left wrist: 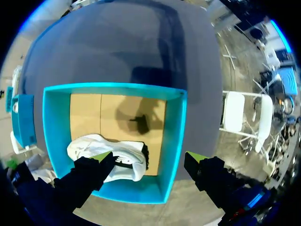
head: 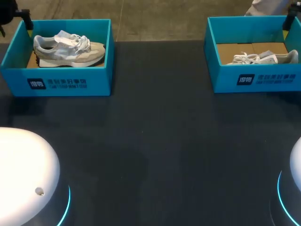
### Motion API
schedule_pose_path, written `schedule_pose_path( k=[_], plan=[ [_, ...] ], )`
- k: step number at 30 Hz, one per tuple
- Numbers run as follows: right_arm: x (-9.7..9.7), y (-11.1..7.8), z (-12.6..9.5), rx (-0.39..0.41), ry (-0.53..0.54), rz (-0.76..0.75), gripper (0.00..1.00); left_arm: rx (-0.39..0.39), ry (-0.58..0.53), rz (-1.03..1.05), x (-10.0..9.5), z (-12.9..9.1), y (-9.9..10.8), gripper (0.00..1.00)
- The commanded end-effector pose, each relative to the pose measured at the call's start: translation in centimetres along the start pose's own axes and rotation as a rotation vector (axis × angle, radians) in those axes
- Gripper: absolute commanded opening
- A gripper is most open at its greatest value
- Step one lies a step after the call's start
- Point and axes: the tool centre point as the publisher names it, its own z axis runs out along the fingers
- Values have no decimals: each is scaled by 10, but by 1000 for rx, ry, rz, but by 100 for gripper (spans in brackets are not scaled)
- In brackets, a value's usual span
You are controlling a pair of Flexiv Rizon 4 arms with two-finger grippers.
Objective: Take the shoe out of the shoebox, open the shoe tongue, remove and reinsert the insole, then place the shoe into the shoebox
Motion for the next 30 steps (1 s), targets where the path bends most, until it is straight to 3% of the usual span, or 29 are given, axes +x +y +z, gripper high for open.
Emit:
schedule_pose_path(
  k=[1,14,30],
  plan=[
    [0,0,0,0,-1,1,100,-9,7,9,-6,20,23,100],
    [0,0,0,0,-1,1,100,-31,2,81,-17,53,50,100],
    [0,0,0,0,-1,1,100,22,-10,77,-28,83,70,100]
  ],
)
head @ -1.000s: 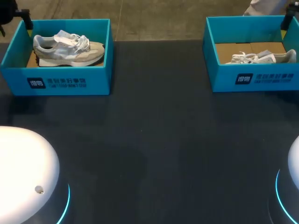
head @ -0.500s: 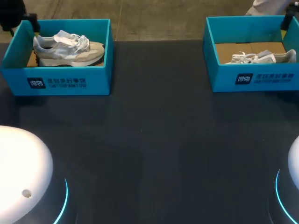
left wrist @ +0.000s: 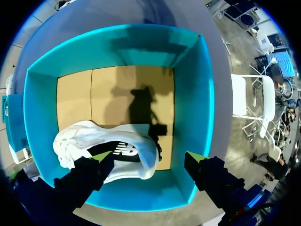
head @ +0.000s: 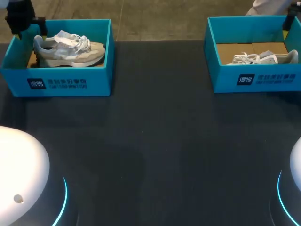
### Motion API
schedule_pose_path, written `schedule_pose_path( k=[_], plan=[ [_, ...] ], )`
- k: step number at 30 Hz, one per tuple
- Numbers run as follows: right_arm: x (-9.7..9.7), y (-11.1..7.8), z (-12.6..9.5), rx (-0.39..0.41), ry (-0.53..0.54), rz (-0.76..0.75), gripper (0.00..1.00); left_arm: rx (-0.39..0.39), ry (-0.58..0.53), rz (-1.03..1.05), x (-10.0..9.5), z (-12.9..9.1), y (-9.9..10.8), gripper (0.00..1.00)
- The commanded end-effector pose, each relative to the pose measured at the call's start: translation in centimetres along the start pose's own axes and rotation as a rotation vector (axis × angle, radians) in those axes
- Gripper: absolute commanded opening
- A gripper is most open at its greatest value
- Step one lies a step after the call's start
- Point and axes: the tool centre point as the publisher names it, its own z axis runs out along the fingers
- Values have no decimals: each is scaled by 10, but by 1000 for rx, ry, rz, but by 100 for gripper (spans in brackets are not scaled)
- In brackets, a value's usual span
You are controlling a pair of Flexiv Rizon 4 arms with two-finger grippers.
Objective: Take the shoe out of the shoebox, open the shoe tongue, remove and reinsert the insole, then place the shoe into the shoebox
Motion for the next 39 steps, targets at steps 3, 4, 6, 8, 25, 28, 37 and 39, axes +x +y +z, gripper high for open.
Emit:
schedule_pose_path(
  k=[3,4,6,8,25,28,37,39],
  plan=[
    [0,0,0,0,-1,1,100,35,-11,-15,2,17,16,100],
    [0,0,0,0,-1,1,100,38,-11,-18,2,19,17,100],
    [0,0,0,0,-1,1,100,45,-14,-23,1,21,17,100],
    [0,0,0,0,-1,1,100,51,-18,-26,1,24,19,100],
    [0,0,0,0,-1,1,100,87,-4,-34,-5,50,17,98],
    [0,0,0,0,-1,1,100,91,-5,-39,-4,54,17,98],
    [0,0,0,0,-1,1,100,100,12,-36,-6,65,20,94],
    [0,0,0,0,-1,1,100,103,12,-38,-6,67,21,91]
  ],
)
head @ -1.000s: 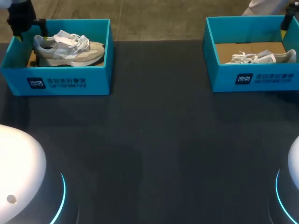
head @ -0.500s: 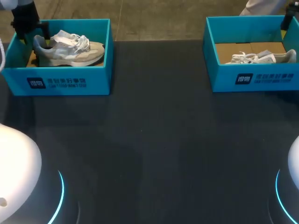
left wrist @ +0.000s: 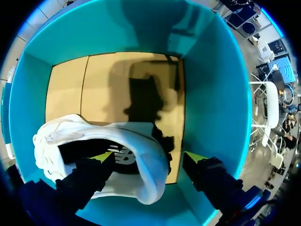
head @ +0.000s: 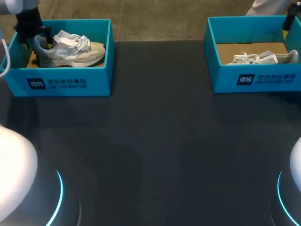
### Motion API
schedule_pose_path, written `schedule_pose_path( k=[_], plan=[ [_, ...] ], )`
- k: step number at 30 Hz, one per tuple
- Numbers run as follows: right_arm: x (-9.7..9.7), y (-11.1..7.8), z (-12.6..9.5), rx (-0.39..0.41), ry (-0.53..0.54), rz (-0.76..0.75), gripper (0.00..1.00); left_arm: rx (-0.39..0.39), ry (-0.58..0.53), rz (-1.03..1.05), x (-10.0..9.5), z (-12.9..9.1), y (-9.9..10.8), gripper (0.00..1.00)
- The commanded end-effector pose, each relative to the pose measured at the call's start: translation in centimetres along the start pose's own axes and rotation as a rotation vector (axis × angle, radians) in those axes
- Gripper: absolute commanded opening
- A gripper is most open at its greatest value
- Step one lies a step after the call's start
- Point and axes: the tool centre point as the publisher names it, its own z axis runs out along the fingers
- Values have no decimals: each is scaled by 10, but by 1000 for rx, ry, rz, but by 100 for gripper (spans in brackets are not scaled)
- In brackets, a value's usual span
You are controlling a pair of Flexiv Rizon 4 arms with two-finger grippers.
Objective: Take the shoe out of the shoebox, open the shoe tongue, remove and reinsert the insole, then place the shoe into the shoebox
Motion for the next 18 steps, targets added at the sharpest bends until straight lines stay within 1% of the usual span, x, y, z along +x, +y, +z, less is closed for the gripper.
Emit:
schedule_pose_path(
  k=[1,10,15,18],
  plan=[
    [0,0,0,0,-1,1,100,12,2,-3,-1,7,7,91],
    [0,0,0,0,-1,1,100,47,-9,-21,3,21,10,89],
    [0,0,0,0,-1,1,100,55,-9,-26,4,26,10,85],
    [0,0,0,0,-1,1,100,58,-6,-26,5,28,10,85]
  ],
)
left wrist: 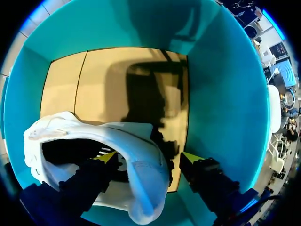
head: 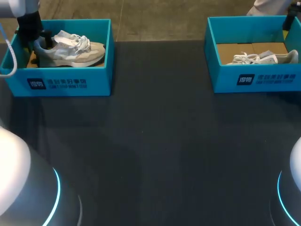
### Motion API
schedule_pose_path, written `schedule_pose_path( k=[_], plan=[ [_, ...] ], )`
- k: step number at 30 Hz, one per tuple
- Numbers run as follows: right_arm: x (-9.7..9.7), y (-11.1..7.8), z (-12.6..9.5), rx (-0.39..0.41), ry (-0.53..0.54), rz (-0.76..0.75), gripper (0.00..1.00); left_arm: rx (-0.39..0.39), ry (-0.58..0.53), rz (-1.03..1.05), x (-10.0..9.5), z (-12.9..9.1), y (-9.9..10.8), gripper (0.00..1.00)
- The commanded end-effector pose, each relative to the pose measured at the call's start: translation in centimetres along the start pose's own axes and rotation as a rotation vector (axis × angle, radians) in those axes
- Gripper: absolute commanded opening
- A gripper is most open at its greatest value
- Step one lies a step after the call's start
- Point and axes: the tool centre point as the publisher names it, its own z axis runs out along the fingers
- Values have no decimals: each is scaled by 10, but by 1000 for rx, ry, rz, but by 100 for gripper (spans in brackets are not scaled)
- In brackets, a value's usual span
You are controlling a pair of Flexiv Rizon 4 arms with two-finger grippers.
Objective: Take the shoe out of the shoebox, open the shoe tongue, remove and reinsert the insole, then place the shoe into the shoebox
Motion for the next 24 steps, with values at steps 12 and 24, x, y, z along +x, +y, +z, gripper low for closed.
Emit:
schedule_pose_path(
  k=[12,24],
  plan=[
    [0,0,0,0,-1,1,100,36,8,-1,3,11,12,34],
    [0,0,0,0,-1,1,100,15,1,29,2,-3,-5,0]
  ],
)
